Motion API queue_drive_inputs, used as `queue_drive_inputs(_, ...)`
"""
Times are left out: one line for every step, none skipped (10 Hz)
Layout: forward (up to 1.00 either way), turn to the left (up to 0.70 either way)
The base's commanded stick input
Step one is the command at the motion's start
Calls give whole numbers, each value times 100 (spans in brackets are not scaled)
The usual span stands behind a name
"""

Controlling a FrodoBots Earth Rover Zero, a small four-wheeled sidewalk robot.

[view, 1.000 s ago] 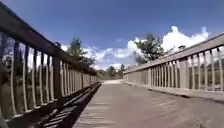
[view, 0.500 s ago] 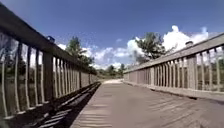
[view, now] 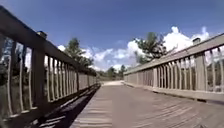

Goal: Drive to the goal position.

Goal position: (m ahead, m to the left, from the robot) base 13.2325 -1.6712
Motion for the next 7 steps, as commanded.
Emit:
queue_drive_inputs(45, 2)
queue_drive_inputs(45, 2)
queue_drive_inputs(45, 2)
queue_drive_inputs(45, 2)
queue_drive_inputs(45, 2)
queue_drive_inputs(45, 2)
queue_drive_inputs(45, 2)
